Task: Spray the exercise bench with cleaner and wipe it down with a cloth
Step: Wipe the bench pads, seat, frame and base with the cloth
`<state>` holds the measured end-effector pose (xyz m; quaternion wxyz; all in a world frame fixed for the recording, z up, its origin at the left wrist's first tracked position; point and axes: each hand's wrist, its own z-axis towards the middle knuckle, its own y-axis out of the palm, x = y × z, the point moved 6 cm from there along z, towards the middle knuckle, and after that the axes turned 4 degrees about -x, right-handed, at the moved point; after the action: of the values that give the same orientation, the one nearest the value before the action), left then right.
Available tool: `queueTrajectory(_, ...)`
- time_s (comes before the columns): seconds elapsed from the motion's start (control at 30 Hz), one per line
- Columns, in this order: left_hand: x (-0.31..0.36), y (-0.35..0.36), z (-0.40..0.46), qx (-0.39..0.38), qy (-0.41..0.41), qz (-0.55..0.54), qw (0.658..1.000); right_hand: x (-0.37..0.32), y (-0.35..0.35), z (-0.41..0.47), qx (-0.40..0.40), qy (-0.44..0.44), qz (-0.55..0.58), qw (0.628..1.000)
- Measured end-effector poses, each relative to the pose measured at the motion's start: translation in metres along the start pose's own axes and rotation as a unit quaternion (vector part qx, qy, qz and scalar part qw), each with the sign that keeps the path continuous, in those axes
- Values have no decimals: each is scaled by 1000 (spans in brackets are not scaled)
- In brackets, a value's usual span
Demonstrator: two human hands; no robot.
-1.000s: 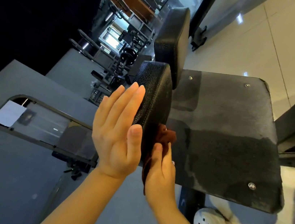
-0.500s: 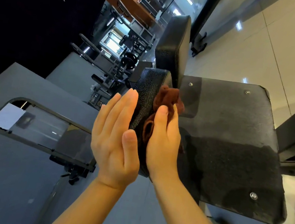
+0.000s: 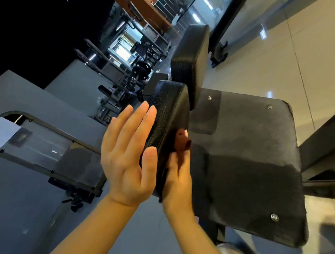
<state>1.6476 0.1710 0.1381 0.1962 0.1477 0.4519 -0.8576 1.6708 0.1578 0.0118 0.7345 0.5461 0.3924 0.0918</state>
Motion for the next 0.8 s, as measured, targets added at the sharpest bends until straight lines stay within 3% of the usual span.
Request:
queueTrajectory(0.17,2,-2,1,-6,-18,6,1000,-17,9,-22,-29,-52,8,998)
queueTrajectory(0.33,2,-2,-1,8,-9,4,1000,-29,15,-13,53,-33,13,998)
queueTrajectory(0.6,-1,1,-2,44,33,-23,998,-13,-27,103,90,25,-19,995)
queueTrajectory(0.7,-2,0,-3,40,21,-14,999,-1,-27,92,103,48,-11,993)
queueTrajectory(0.8,-1,-1,-2,31,12,-15,999,-4,-13,44,105,17,11,994)
